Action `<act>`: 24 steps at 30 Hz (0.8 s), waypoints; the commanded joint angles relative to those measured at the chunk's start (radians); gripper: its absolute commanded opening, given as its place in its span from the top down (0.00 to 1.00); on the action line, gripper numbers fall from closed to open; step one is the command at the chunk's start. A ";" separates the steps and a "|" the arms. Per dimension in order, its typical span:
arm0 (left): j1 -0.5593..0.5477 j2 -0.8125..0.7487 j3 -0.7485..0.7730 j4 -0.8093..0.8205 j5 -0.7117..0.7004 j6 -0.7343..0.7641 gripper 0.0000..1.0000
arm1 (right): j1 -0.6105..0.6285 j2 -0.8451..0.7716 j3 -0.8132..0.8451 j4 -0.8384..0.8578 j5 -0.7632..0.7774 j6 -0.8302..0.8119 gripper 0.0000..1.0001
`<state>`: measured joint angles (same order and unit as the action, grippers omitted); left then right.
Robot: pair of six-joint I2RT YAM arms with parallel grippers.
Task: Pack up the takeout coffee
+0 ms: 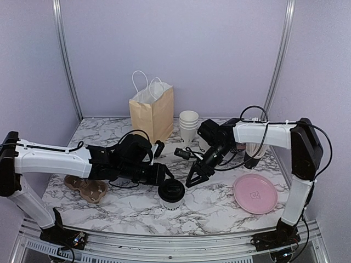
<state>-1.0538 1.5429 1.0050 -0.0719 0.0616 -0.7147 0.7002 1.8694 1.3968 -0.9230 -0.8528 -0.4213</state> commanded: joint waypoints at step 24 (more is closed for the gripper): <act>0.041 -0.163 -0.208 0.119 -0.007 -0.213 0.70 | -0.007 0.028 0.055 -0.007 -0.039 -0.011 0.54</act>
<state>-1.0328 1.3670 0.7879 -0.0334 -0.0029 -0.9218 0.6933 1.8885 1.4288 -0.9222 -0.8631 -0.4347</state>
